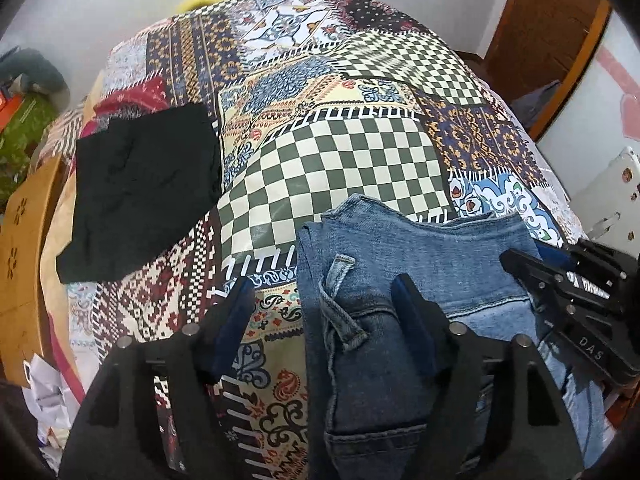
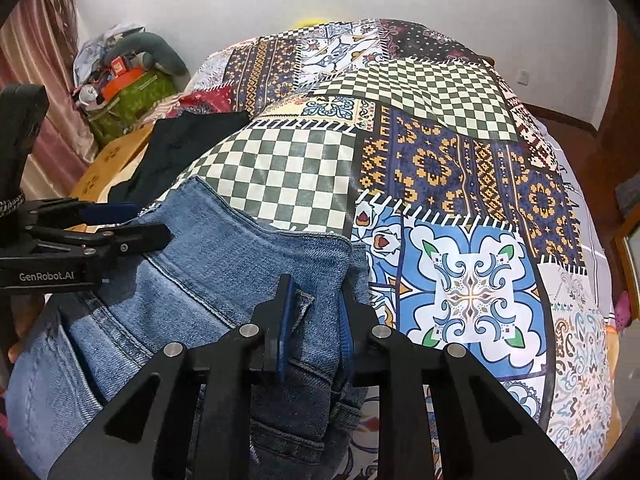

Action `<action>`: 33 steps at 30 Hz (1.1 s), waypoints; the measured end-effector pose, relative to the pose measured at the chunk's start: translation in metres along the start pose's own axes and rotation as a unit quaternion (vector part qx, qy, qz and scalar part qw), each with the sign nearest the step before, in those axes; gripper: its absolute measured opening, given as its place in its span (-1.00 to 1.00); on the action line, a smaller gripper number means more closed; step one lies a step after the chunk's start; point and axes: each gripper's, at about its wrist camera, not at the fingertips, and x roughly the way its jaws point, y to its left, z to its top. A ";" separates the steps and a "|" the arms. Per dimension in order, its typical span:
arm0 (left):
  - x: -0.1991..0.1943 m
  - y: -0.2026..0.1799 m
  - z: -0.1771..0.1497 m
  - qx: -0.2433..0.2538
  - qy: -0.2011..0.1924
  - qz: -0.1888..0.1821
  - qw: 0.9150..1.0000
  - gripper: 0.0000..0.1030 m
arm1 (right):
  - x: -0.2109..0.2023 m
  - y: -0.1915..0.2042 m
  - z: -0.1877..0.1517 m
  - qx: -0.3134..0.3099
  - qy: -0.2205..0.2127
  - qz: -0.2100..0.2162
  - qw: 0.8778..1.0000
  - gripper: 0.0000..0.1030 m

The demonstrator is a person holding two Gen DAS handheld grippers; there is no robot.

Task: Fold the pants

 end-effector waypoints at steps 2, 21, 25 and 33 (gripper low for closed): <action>-0.002 -0.001 0.001 0.007 0.002 -0.003 1.000 0.42 | -0.002 0.002 0.003 -0.013 0.005 -0.012 1.000 -0.62; -0.081 -0.016 -0.045 0.051 0.008 -0.058 0.997 0.57 | -0.105 0.022 -0.034 -0.015 -0.016 0.036 0.999 0.46; -0.067 -0.010 -0.054 0.034 0.044 -0.081 0.995 0.68 | -0.088 0.018 -0.054 0.004 0.023 0.047 0.999 0.46; -0.031 0.011 -0.051 -0.020 0.109 -0.151 0.982 0.98 | -0.054 -0.001 -0.066 0.042 0.073 0.092 0.992 0.62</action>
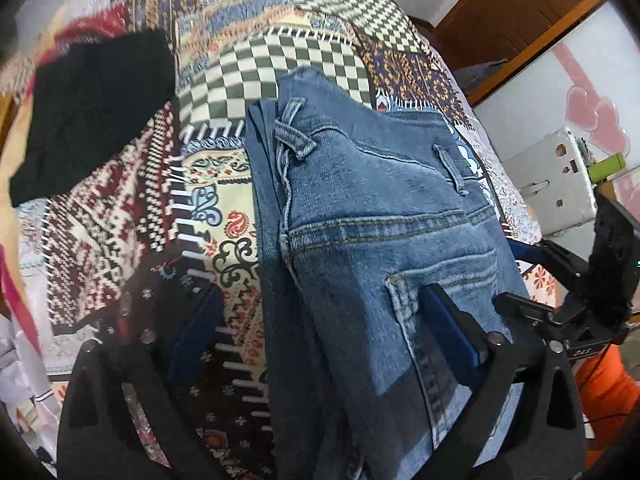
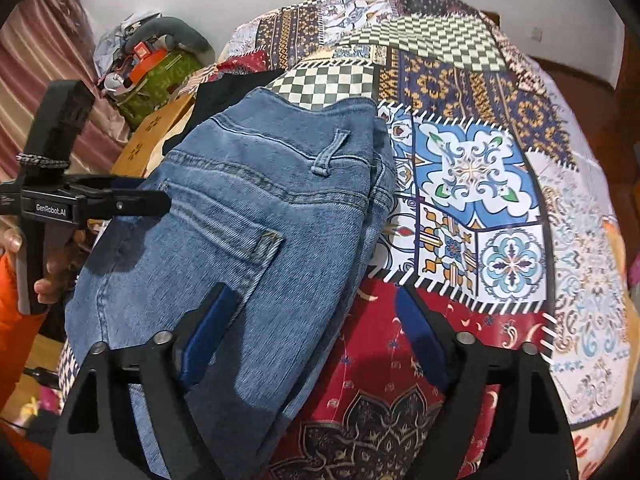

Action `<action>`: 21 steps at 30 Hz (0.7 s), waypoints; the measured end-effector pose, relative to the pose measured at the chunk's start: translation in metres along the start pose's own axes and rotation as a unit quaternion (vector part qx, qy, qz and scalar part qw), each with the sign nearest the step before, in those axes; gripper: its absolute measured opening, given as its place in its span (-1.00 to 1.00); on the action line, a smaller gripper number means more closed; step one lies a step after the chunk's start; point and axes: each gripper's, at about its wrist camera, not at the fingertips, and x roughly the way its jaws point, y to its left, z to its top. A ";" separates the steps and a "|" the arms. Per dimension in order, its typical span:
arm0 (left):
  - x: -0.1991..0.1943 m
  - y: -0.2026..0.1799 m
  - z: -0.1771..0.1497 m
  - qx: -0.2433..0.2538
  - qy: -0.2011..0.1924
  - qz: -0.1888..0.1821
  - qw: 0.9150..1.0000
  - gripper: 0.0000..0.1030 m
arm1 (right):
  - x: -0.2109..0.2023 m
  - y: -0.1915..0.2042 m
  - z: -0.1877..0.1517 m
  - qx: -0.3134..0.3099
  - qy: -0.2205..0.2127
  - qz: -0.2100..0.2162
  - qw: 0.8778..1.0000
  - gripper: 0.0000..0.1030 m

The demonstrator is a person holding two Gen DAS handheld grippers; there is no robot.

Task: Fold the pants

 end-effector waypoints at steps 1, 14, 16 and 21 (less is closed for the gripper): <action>0.001 -0.002 0.002 0.005 0.003 0.001 1.000 0.98 | 0.002 -0.002 0.001 0.005 0.004 0.008 1.000 0.62; 0.030 -0.028 0.021 0.029 0.023 -0.024 0.999 0.96 | 0.038 -0.004 0.024 0.051 0.029 0.112 0.992 0.57; 0.028 -0.026 0.021 0.022 0.018 -0.022 0.999 0.79 | 0.039 -0.005 0.027 0.060 0.029 0.113 0.991 0.40; 0.015 -0.032 0.015 0.023 -0.002 0.013 1.000 0.46 | 0.032 -0.012 0.032 0.074 0.033 0.105 0.991 -0.21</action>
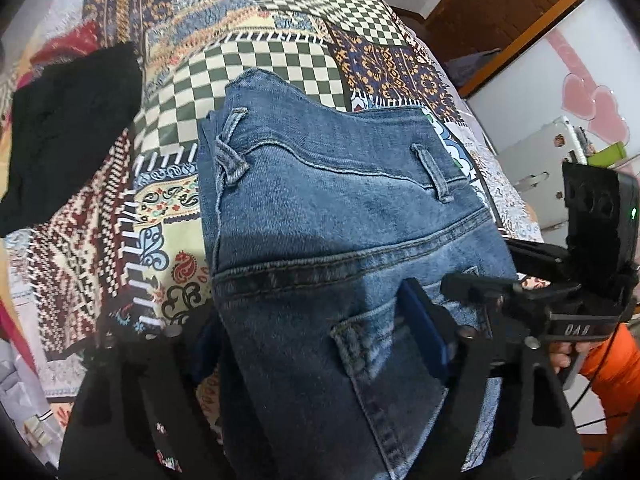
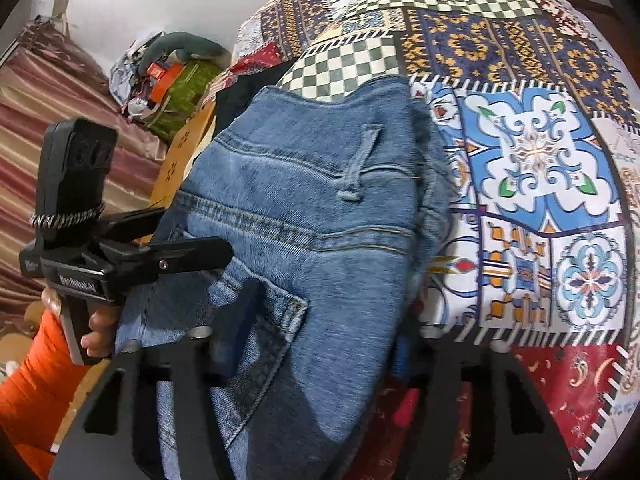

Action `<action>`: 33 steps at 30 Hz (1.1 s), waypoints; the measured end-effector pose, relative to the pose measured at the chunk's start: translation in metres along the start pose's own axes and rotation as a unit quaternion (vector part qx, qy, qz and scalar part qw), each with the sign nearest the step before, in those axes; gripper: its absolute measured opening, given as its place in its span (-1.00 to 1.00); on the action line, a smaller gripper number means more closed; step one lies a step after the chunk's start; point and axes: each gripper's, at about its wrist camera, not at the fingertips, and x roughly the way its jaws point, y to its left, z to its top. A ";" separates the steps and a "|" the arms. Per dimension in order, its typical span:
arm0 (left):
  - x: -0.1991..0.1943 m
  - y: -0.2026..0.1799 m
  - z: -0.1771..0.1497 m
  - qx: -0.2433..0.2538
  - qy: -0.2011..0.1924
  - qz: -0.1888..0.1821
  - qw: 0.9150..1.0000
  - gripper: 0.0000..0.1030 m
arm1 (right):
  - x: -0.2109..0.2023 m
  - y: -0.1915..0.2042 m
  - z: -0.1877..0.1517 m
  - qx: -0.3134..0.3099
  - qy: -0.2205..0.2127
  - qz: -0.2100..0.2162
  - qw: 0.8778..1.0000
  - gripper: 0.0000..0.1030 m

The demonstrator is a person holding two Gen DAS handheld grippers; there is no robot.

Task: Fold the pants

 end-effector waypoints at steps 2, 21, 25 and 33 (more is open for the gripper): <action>-0.006 -0.003 -0.002 0.000 -0.009 0.011 1.000 0.32 | -0.004 0.004 0.001 -0.005 -0.005 -0.012 1.000 -0.41; -0.168 0.018 -0.035 0.010 -0.242 0.120 0.963 -0.01 | -0.042 0.136 0.057 -0.152 -0.120 -0.031 0.981 -0.63; -0.192 0.047 -0.035 -0.012 -0.264 0.124 0.956 -0.01 | -0.034 0.162 0.076 -0.168 -0.134 -0.021 0.977 -0.67; -0.199 0.128 -0.024 -0.070 -0.266 0.109 0.955 -0.01 | 0.020 0.202 0.108 -0.195 -0.120 -0.022 0.973 -0.67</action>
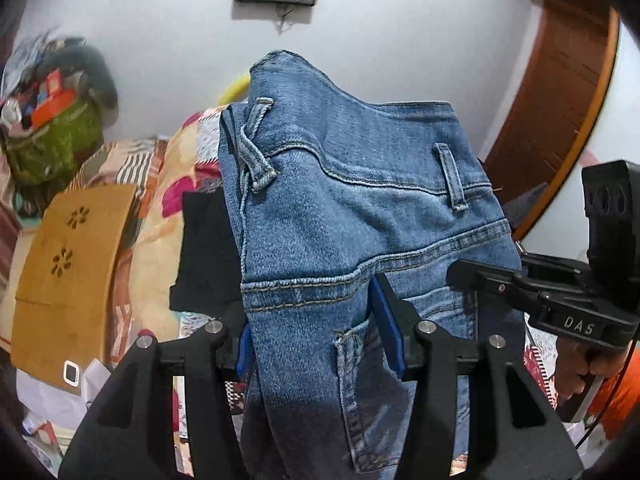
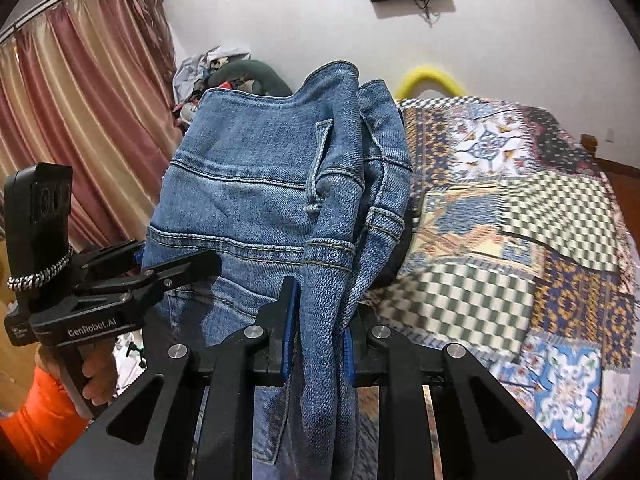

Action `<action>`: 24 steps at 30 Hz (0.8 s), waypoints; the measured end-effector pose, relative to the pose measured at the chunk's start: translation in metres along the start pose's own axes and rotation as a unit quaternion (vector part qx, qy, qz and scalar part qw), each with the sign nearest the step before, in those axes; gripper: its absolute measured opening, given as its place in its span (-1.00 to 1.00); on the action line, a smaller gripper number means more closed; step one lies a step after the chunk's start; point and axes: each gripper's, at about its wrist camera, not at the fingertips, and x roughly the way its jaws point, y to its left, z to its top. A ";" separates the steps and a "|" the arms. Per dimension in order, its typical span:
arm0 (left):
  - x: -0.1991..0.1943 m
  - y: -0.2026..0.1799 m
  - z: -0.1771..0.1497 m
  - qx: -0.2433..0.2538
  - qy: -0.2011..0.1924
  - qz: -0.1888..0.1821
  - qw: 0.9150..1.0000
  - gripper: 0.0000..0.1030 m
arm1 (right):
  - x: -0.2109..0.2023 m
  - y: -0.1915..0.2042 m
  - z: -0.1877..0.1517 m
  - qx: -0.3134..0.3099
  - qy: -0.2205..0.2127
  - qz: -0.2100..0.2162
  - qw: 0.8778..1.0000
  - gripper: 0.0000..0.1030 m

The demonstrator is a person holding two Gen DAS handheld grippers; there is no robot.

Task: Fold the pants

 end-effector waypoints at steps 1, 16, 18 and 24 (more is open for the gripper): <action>0.004 0.003 0.002 -0.002 0.002 0.003 1.000 -0.02 | 0.007 0.002 0.002 0.000 0.003 0.001 1.000 -0.67; 0.133 0.081 0.059 -0.024 0.016 0.058 0.998 -0.02 | 0.132 -0.021 0.064 0.021 0.036 -0.021 0.999 -0.67; 0.158 0.086 0.068 -0.025 0.026 0.061 0.997 -0.02 | 0.148 -0.022 0.071 0.006 0.042 -0.043 0.998 -0.67; 0.220 0.103 0.075 -0.031 0.049 0.056 0.997 -0.01 | 0.192 -0.057 0.082 0.031 0.065 -0.055 0.996 -0.67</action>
